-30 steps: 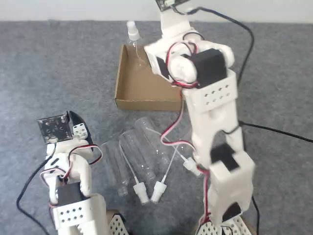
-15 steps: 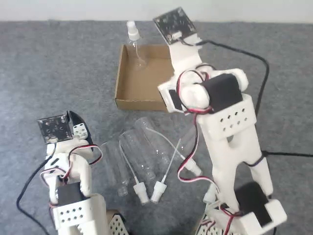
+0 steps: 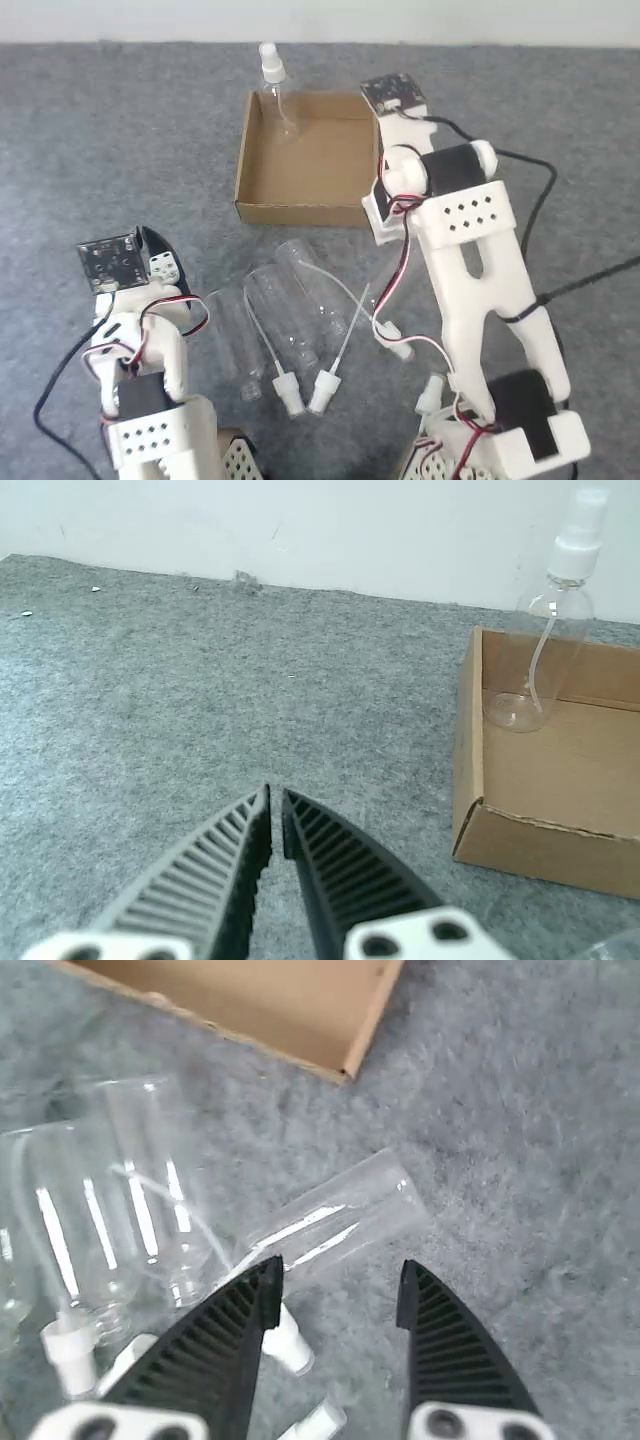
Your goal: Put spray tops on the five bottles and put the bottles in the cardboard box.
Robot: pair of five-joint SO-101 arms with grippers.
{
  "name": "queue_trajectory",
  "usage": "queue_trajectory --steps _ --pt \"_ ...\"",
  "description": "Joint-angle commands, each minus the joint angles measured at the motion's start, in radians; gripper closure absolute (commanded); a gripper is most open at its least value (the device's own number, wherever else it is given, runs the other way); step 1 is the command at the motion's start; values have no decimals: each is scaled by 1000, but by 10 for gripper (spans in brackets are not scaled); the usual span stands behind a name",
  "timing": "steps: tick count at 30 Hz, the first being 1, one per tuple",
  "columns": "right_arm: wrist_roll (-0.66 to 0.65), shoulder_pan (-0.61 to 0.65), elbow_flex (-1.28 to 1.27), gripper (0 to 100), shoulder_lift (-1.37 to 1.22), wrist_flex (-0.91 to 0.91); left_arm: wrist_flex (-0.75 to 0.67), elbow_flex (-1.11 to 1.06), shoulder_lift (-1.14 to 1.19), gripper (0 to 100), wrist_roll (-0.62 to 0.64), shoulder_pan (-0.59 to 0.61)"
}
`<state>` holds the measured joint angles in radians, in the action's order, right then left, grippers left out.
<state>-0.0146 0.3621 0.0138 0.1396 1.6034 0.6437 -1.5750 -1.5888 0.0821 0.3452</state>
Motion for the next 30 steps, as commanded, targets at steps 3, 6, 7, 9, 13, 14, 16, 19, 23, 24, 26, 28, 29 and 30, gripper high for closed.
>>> queue_trajectory --steps 3,6,7,9,13,14,16,19,23,24,26,28,29,30 --pt "64 -25 -126 835 58 -148 -40 4 -15 988 -6 3" --pt "51 -22 -163 768 58 -154 -40 4 -15 988 -6 3" --pt "15 -22 -170 747 58 -154 -38 4 -15 988 -6 3" --pt "-97 -24 -175 724 58 -133 -38 4 -15 988 -6 2" --pt "-394 -22 -176 723 58 -59 -37 4 -15 988 -6 2" --pt "-468 -22 -176 723 58 -45 -37 4 -15 988 -6 2" --pt "-597 -22 -176 723 58 -19 -37 2 -15 988 -6 2" --pt "-760 -24 -178 722 58 12 -38 2 -15 988 -6 2" --pt "-927 -22 -221 721 58 15 -38 2 -15 988 -6 2" --pt "-956 -22 -244 721 58 10 -38 2 -15 988 -6 2" --pt "-1002 -22 -288 721 58 5 -38 2 -15 988 -6 2" --pt "-1048 -21 -325 720 58 5 -38 2 -15 988 -6 2" --pt "-1073 -21 -339 720 58 5 -38 2 -15 988 -6 2" --pt "-1096 -21 -350 720 58 5 -38 2 -15 988 -6 2"
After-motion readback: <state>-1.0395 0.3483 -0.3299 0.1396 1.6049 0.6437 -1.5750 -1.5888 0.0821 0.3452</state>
